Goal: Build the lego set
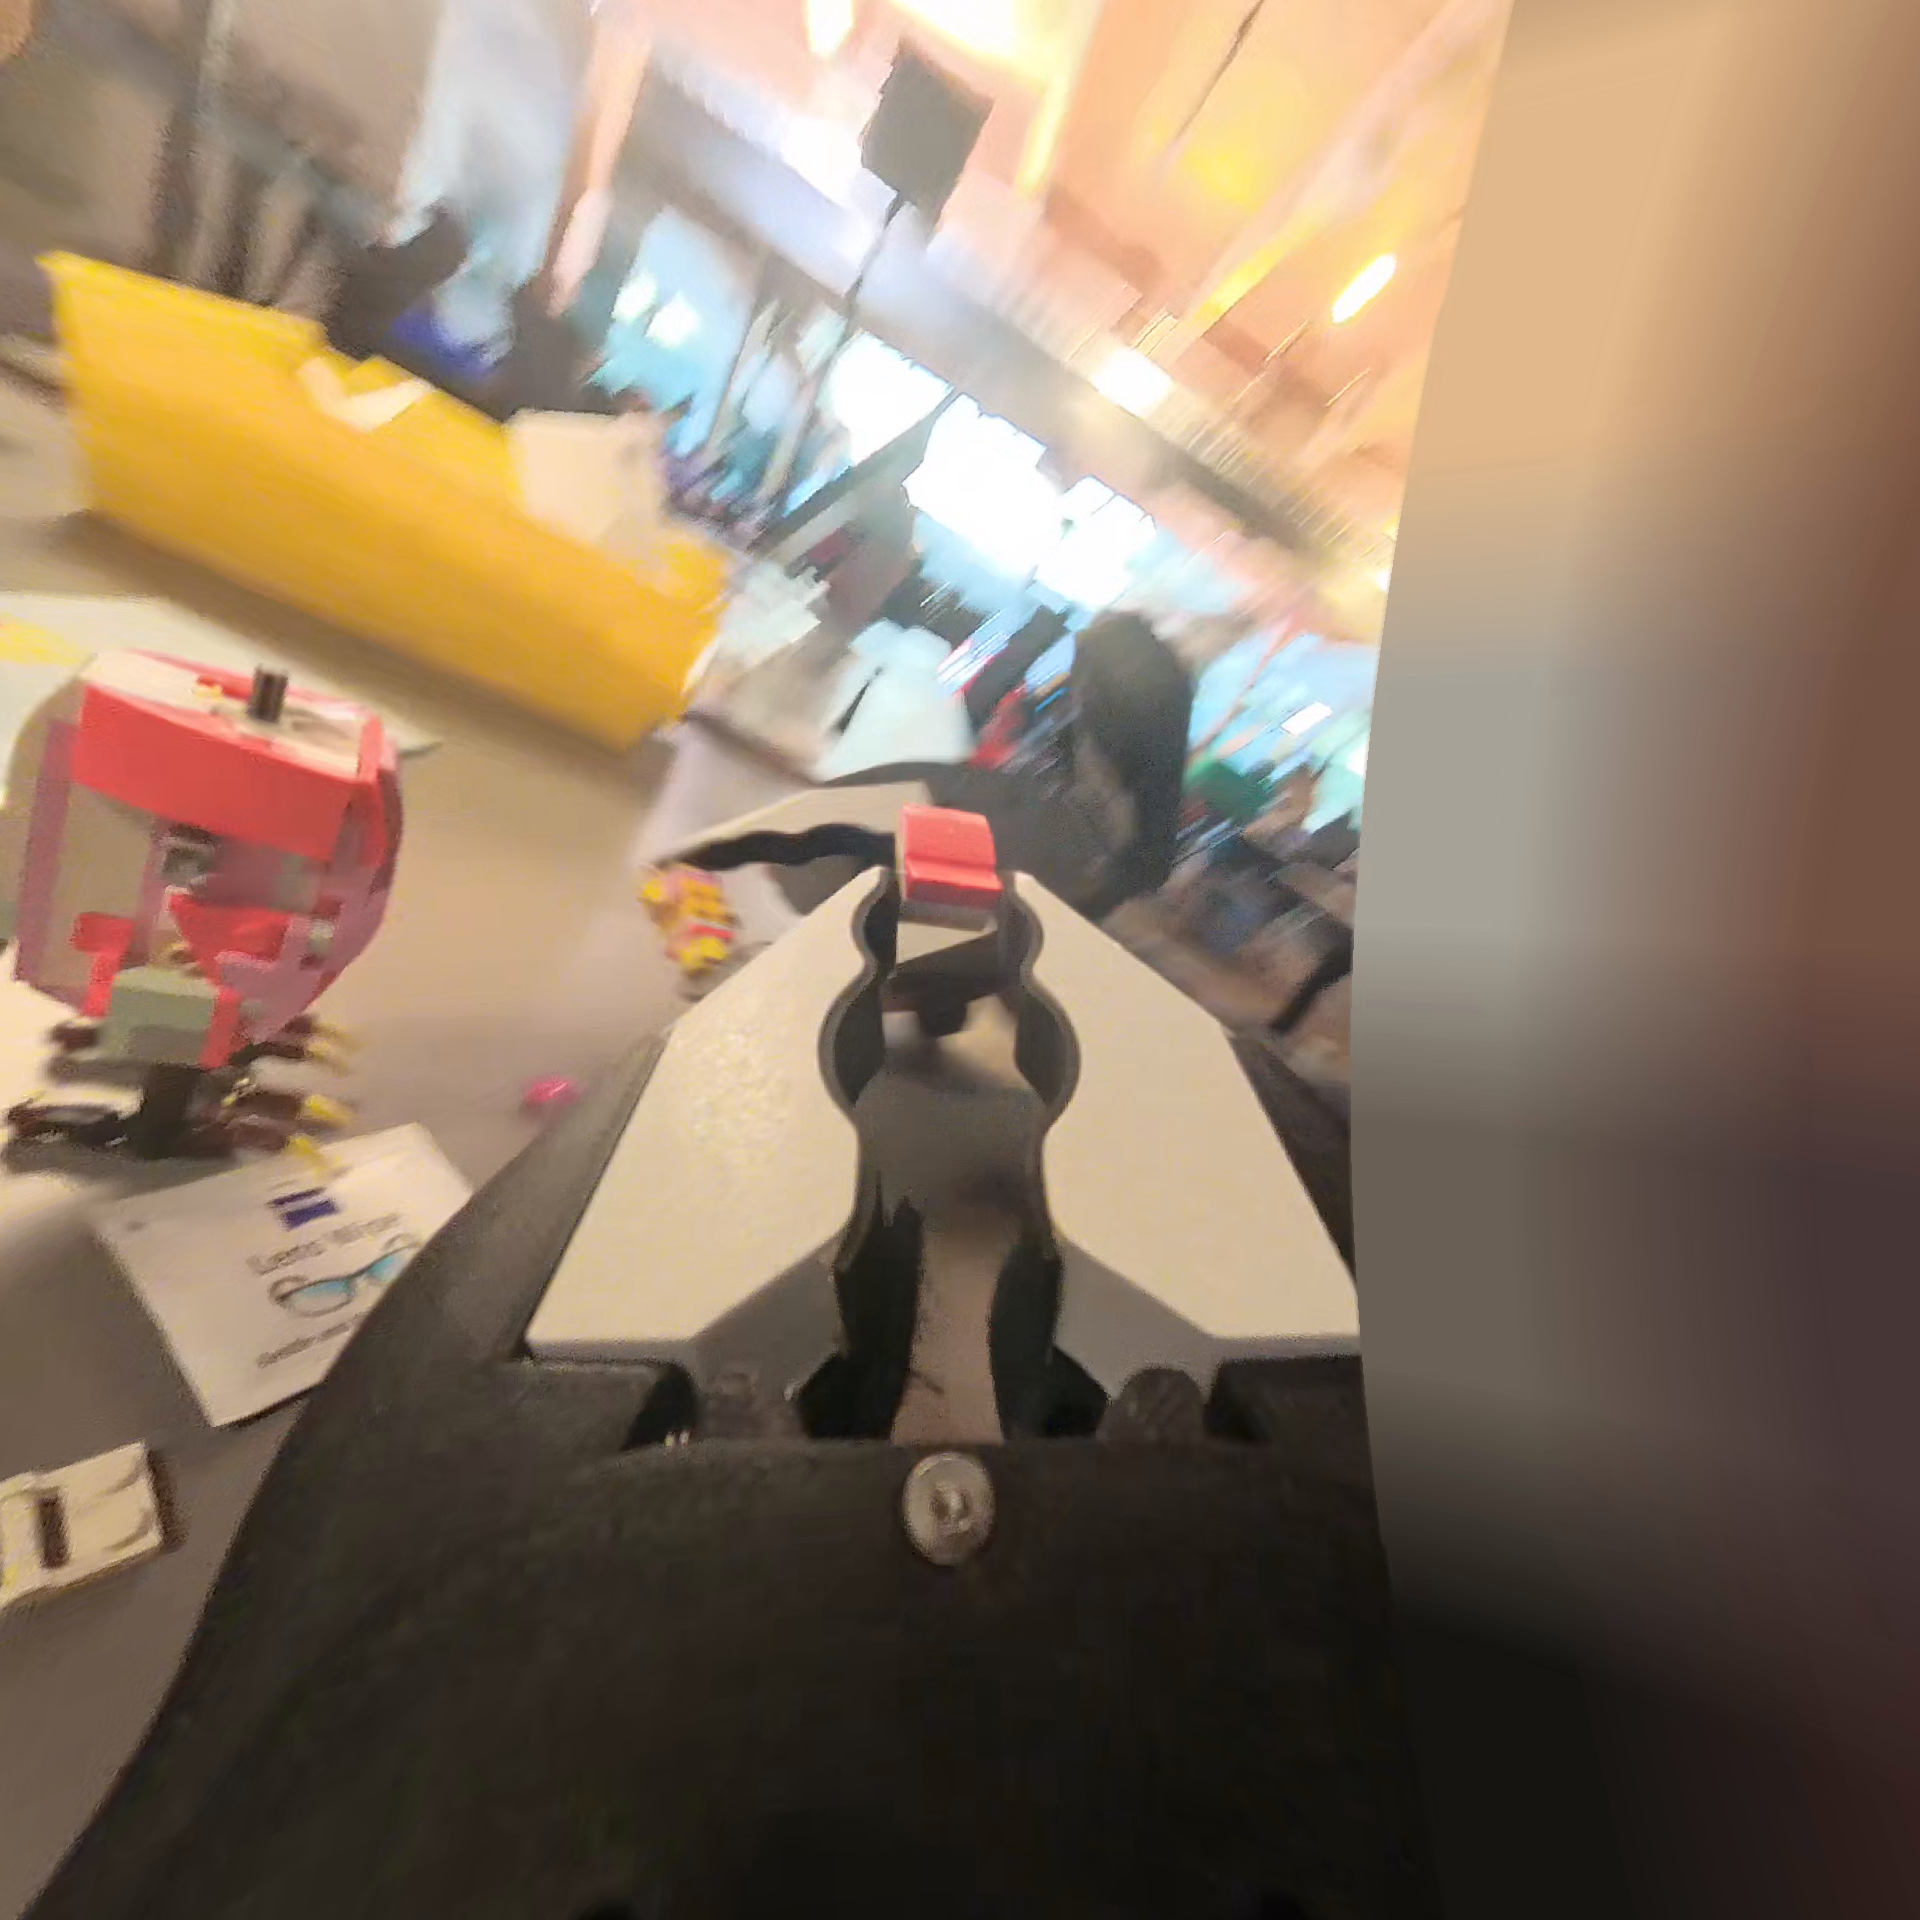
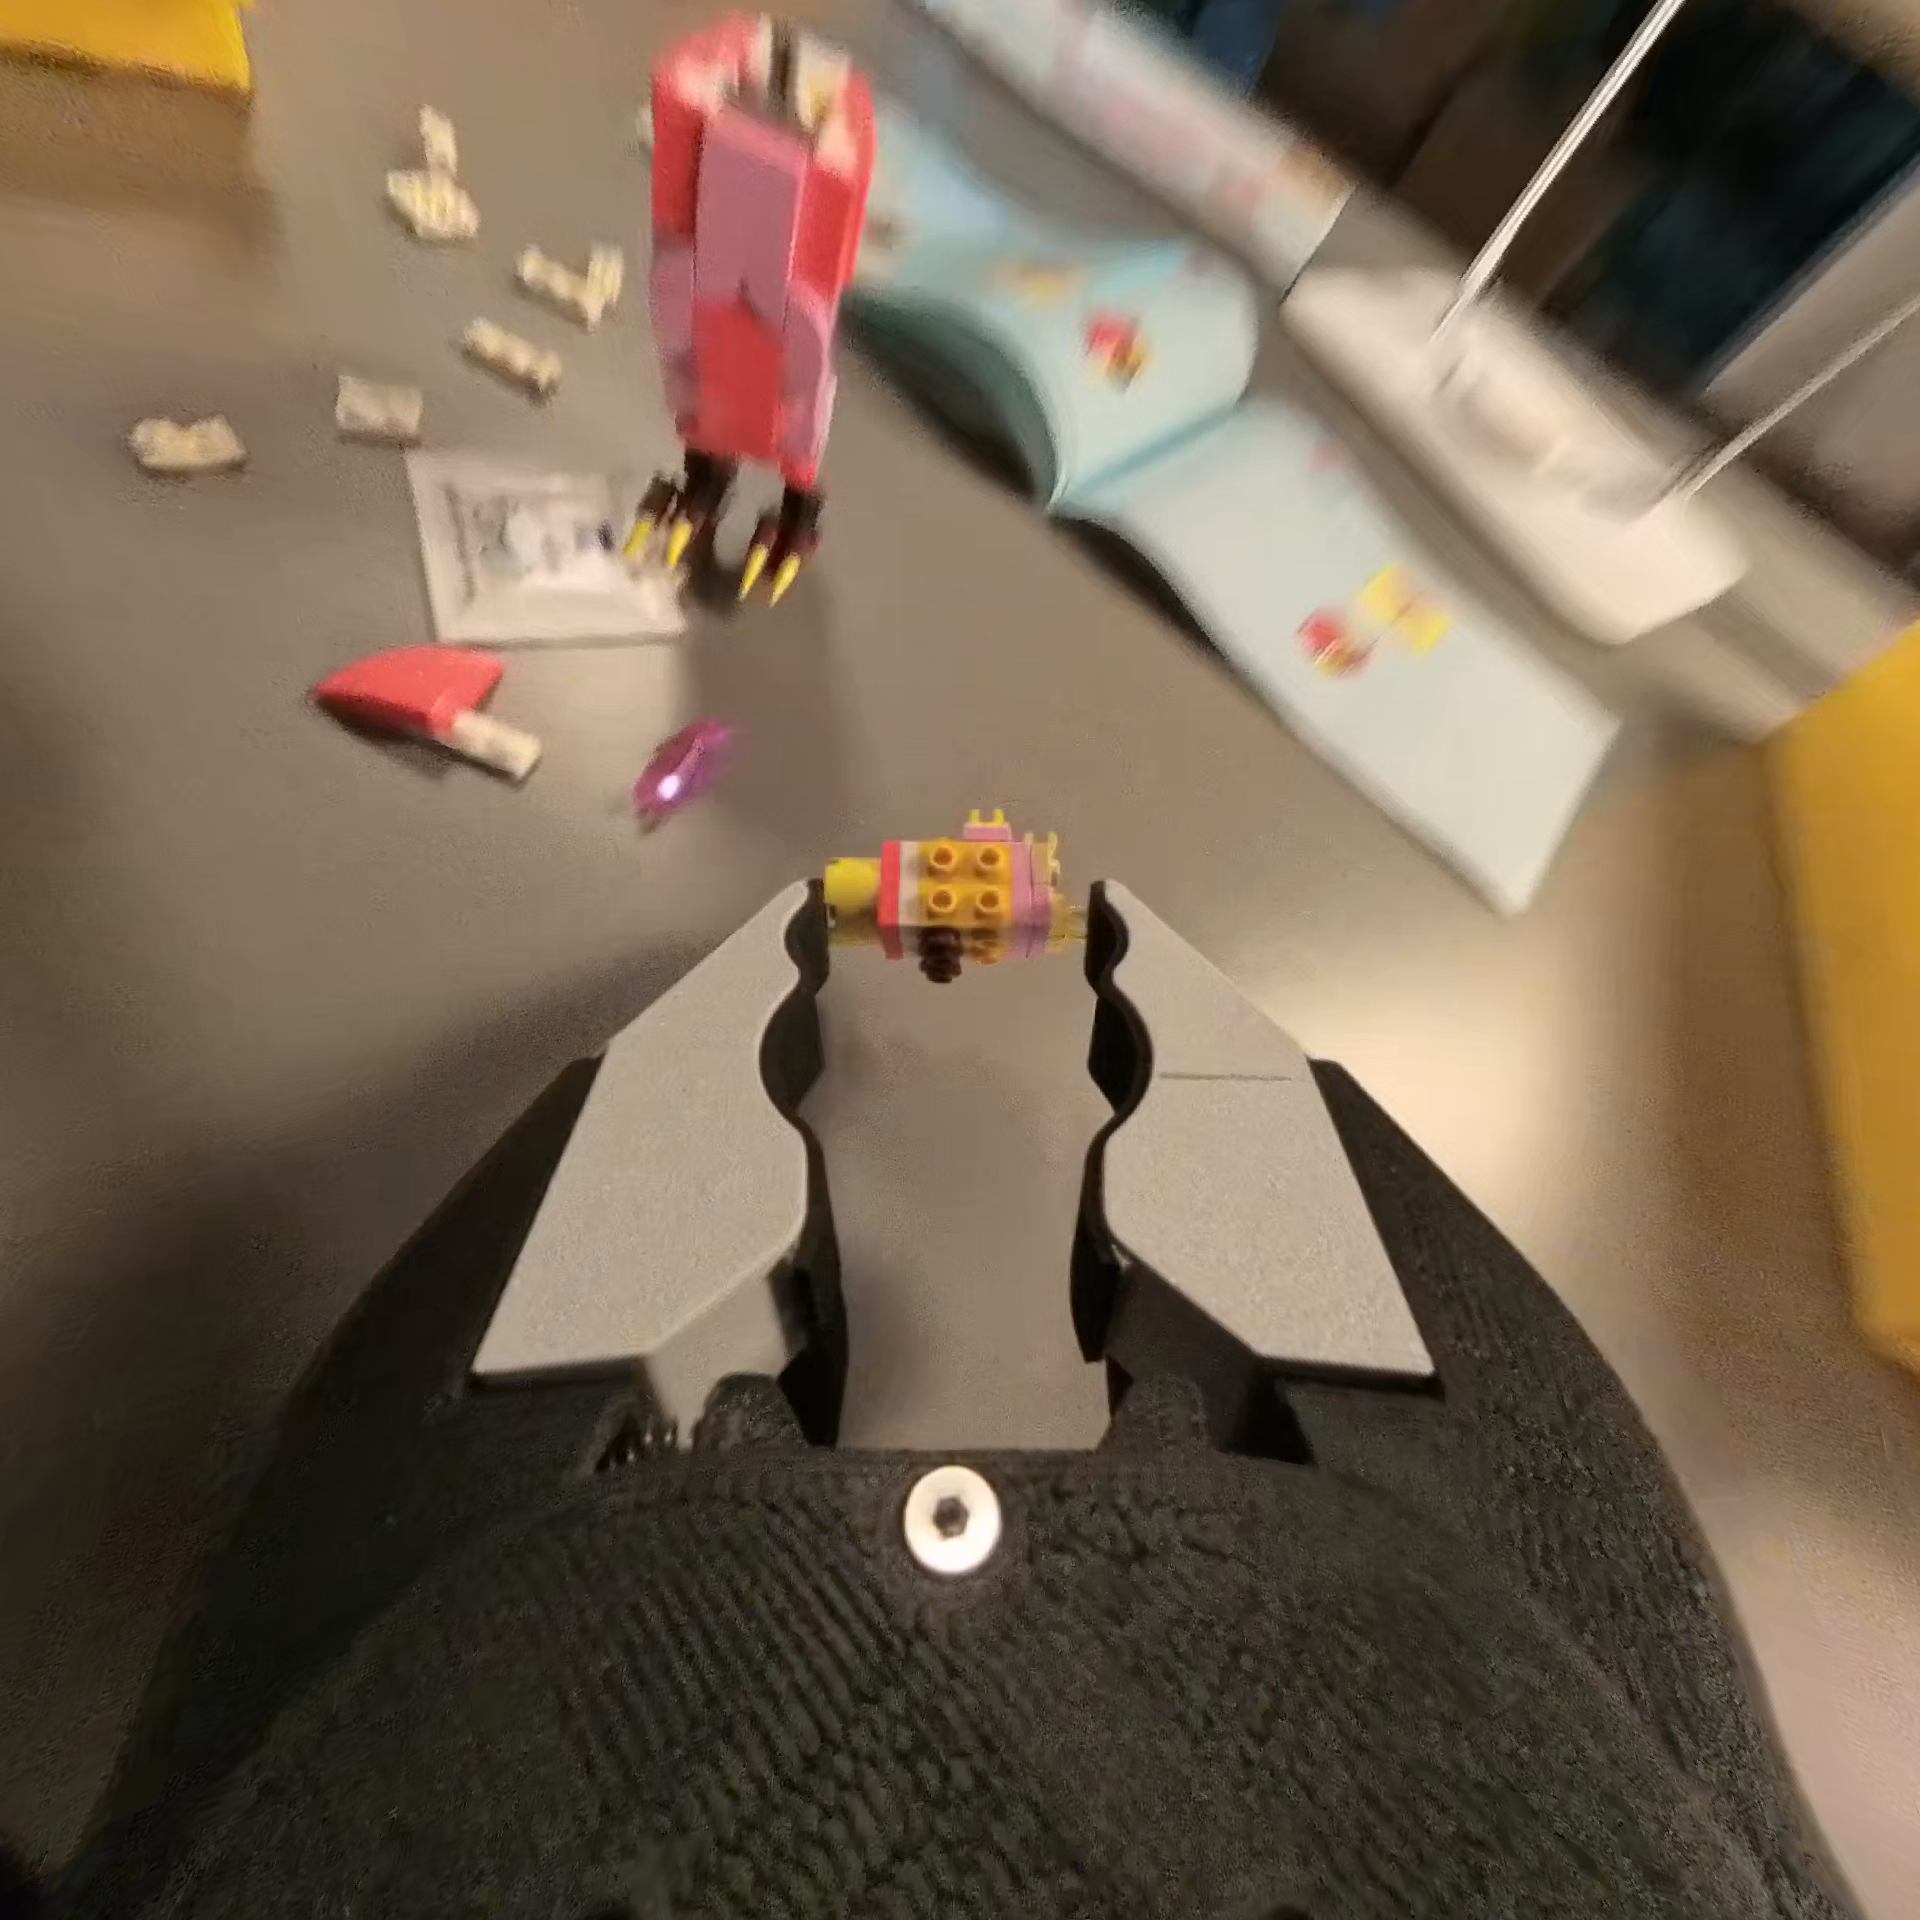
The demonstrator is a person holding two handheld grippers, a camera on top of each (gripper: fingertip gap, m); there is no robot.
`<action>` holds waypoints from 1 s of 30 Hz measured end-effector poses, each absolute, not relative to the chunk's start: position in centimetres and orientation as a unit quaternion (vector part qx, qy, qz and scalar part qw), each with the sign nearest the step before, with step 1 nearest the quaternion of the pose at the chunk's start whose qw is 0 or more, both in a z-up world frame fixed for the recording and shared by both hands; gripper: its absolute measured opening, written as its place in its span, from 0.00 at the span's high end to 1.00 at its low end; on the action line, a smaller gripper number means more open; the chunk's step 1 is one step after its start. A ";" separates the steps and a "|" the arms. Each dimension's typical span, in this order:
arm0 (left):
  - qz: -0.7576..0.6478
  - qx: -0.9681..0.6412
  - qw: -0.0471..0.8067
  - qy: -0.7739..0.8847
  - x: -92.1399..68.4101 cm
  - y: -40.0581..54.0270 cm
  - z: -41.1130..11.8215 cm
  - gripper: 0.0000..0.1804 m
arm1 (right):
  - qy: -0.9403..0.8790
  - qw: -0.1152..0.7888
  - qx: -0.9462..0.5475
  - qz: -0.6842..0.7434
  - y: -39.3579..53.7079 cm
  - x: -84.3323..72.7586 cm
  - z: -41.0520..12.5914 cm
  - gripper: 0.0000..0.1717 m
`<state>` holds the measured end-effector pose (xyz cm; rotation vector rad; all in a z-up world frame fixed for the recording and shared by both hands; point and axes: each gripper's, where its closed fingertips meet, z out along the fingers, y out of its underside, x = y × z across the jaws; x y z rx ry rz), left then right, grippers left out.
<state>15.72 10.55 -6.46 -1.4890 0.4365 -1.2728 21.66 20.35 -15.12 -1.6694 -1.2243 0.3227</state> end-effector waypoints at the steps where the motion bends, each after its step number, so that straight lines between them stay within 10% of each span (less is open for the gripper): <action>1: -0.510 -0.648 0.535 0.185 16.3 11.0 -7.0 0.91 | -0.505 0.460 -0.716 0.143 19.9 21.9 -16.1 0.72; 13: -0.193 -0.823 0.445 0.297 19.1 15.5 -14.2 0.90 | -0.455 0.382 -0.775 0.216 16.2 22.4 -17.7 0.63; 30: -0.143 -0.868 0.352 0.321 20.8 16.9 -17.8 0.85 | -0.466 0.429 -0.729 0.260 15.6 25.5 -15.8 0.64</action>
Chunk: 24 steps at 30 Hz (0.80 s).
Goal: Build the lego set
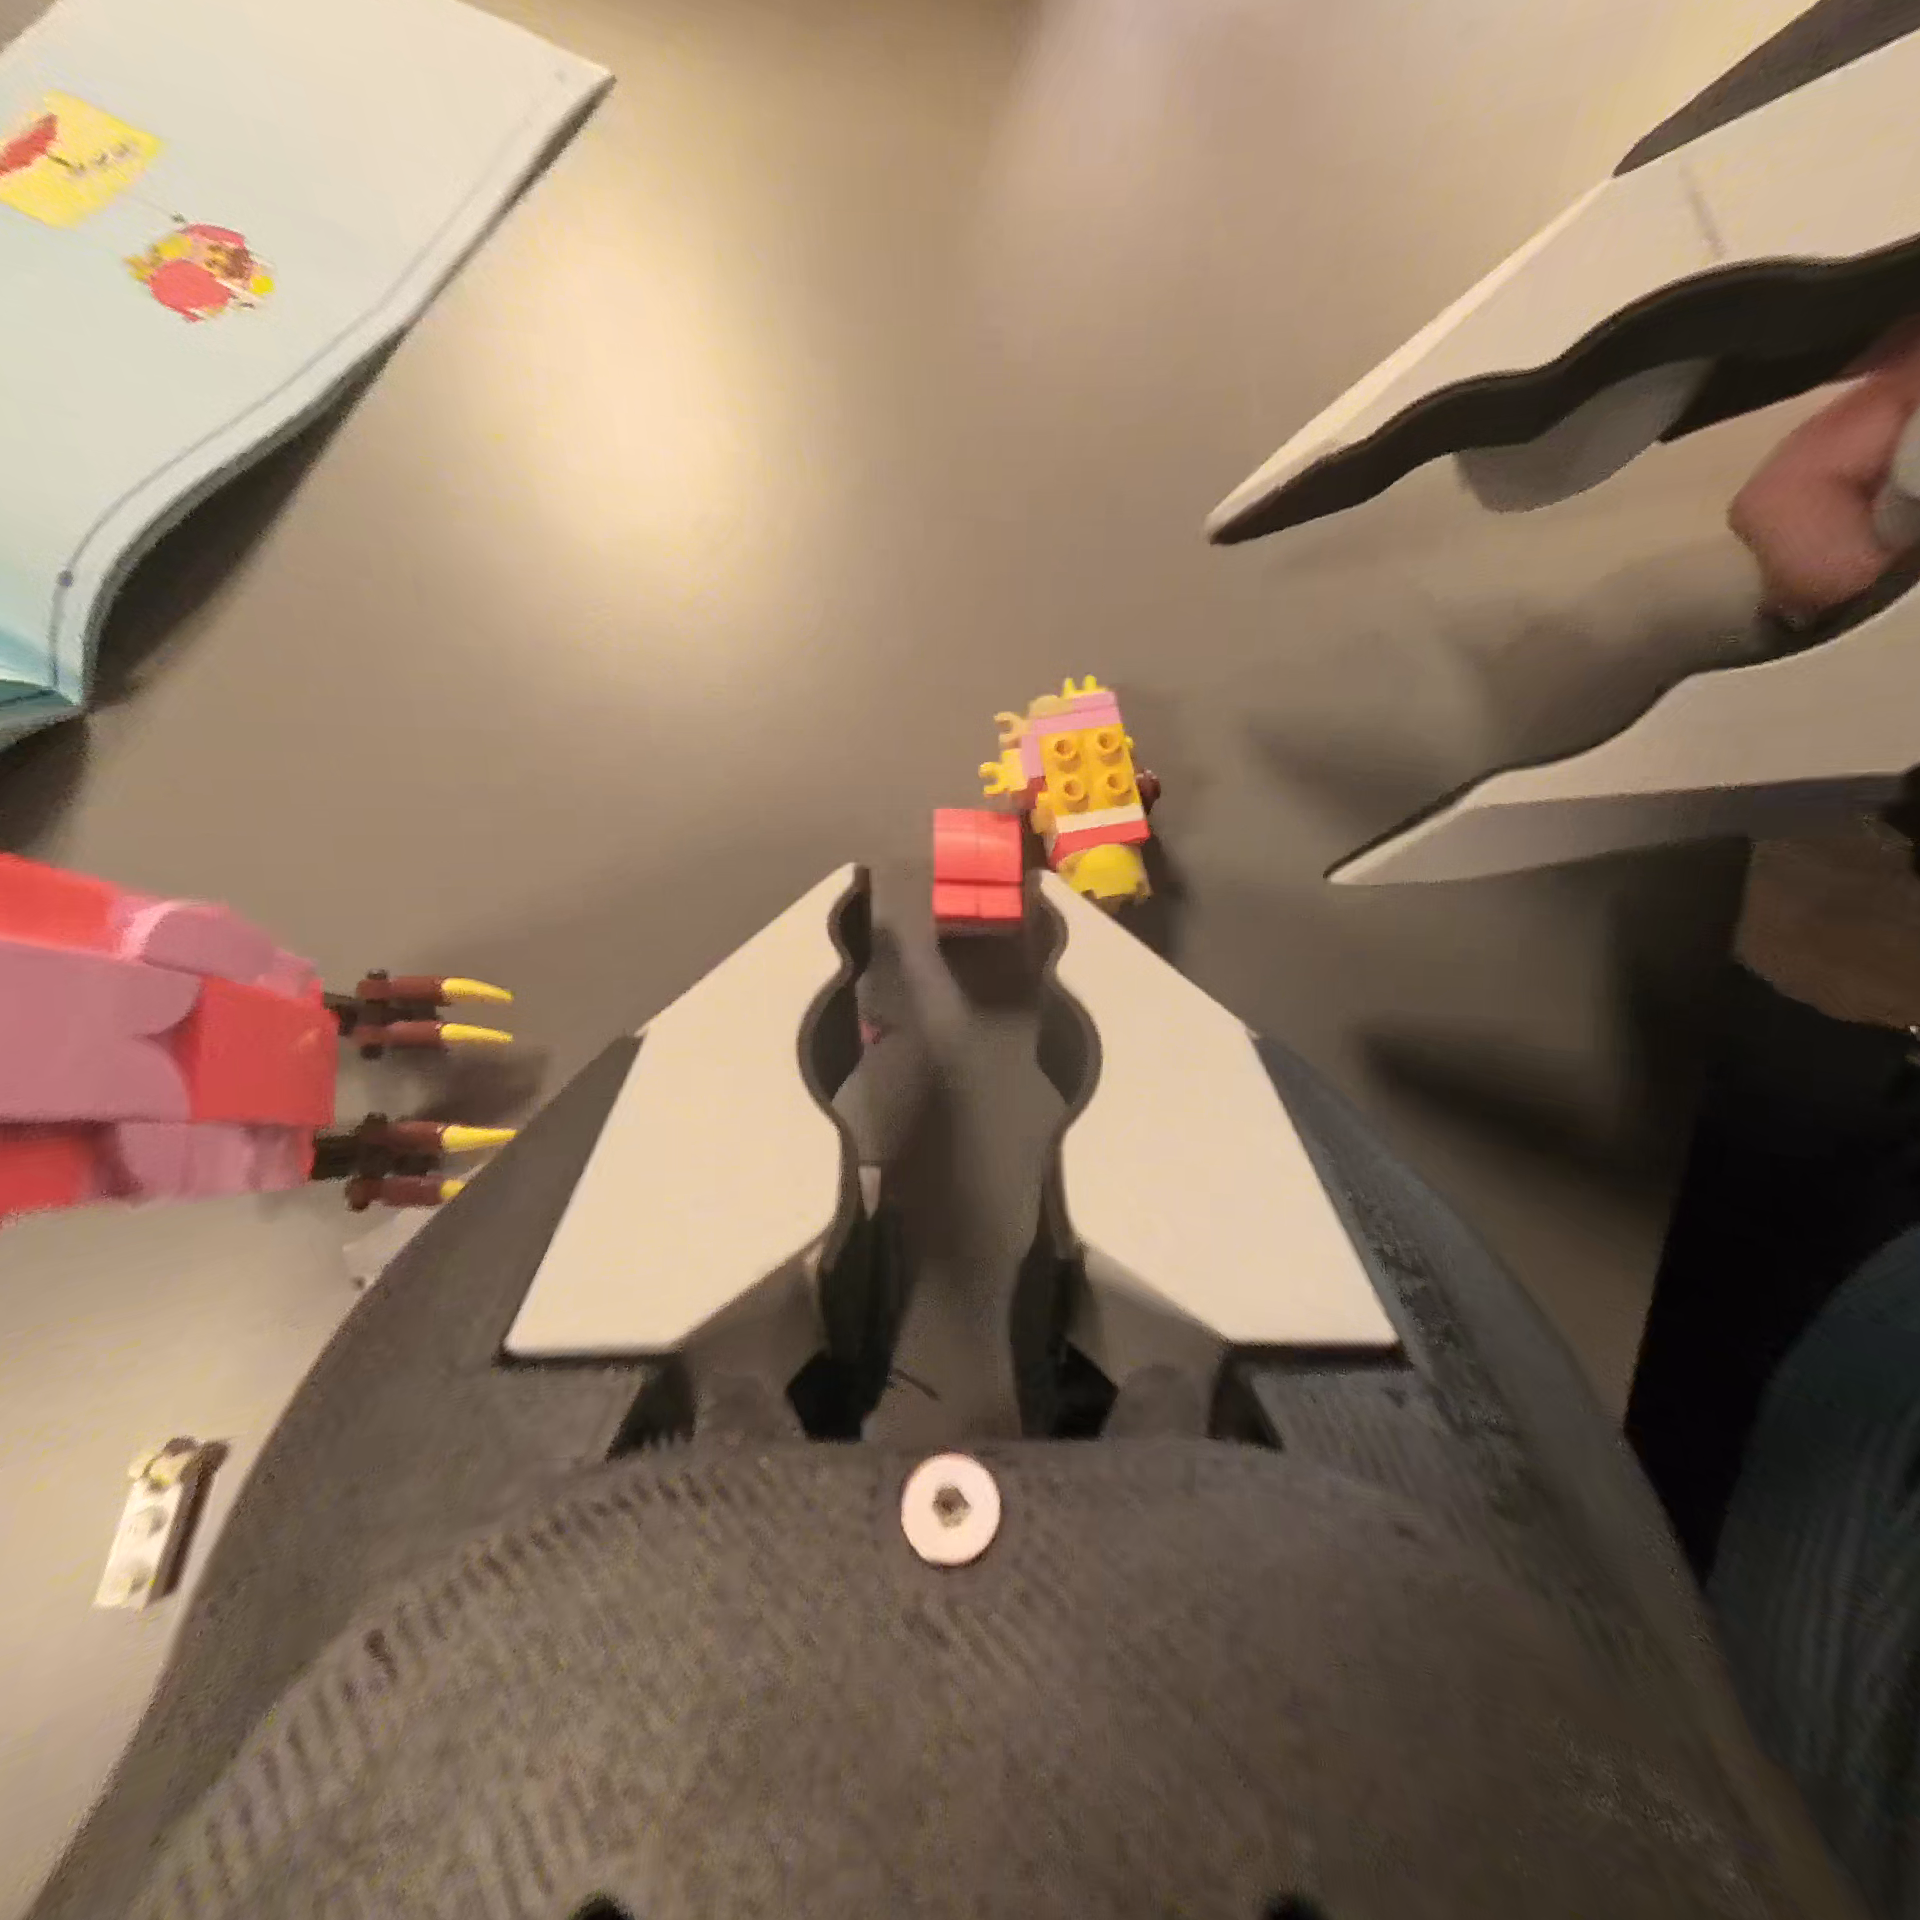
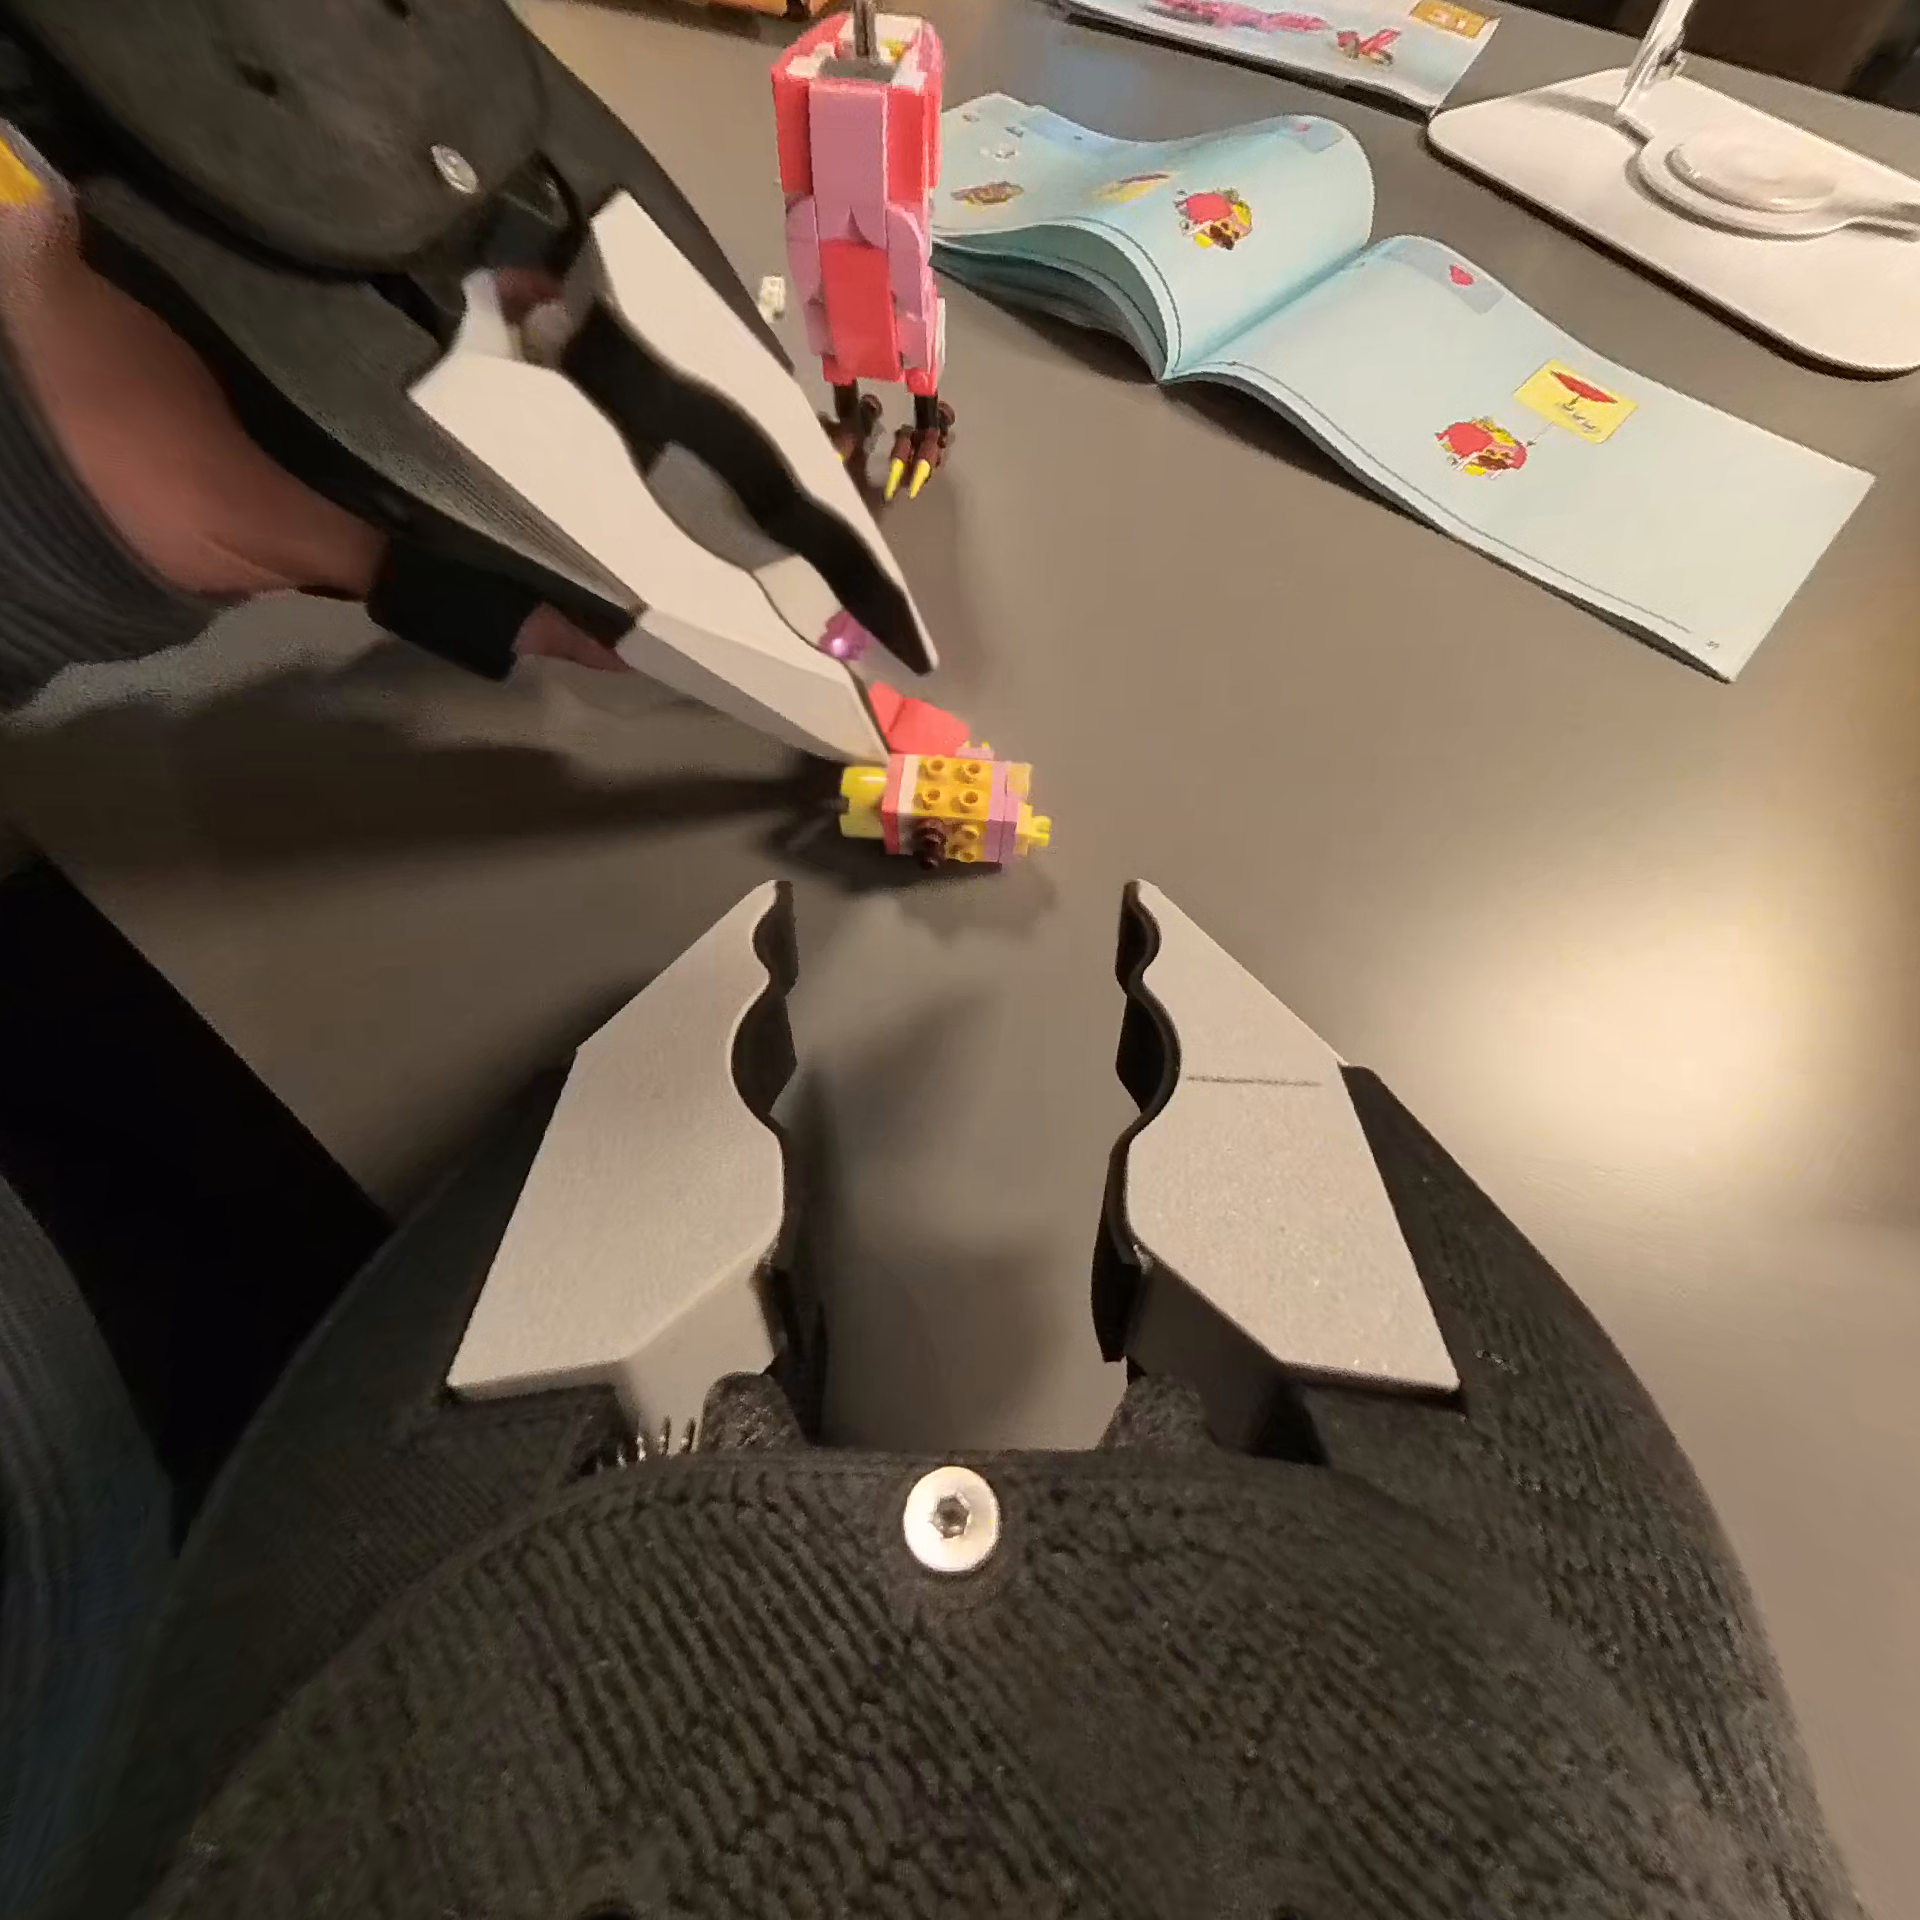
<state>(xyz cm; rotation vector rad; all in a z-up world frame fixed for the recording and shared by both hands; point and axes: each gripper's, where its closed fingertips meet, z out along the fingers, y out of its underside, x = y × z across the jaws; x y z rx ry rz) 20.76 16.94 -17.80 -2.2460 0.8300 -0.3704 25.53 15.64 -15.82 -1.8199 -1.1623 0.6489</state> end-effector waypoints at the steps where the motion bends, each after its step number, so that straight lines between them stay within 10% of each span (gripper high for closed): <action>1: -0.140 -0.865 0.364 0.316 20.6 16.9 -17.3 0.85 | -0.464 0.432 -0.727 0.262 15.7 25.7 -15.7 0.64; 24: -0.247 -0.827 0.422 0.277 24.9 16.3 -14.2 0.92 | -0.491 0.558 -0.625 0.239 15.2 26.1 -12.1 0.63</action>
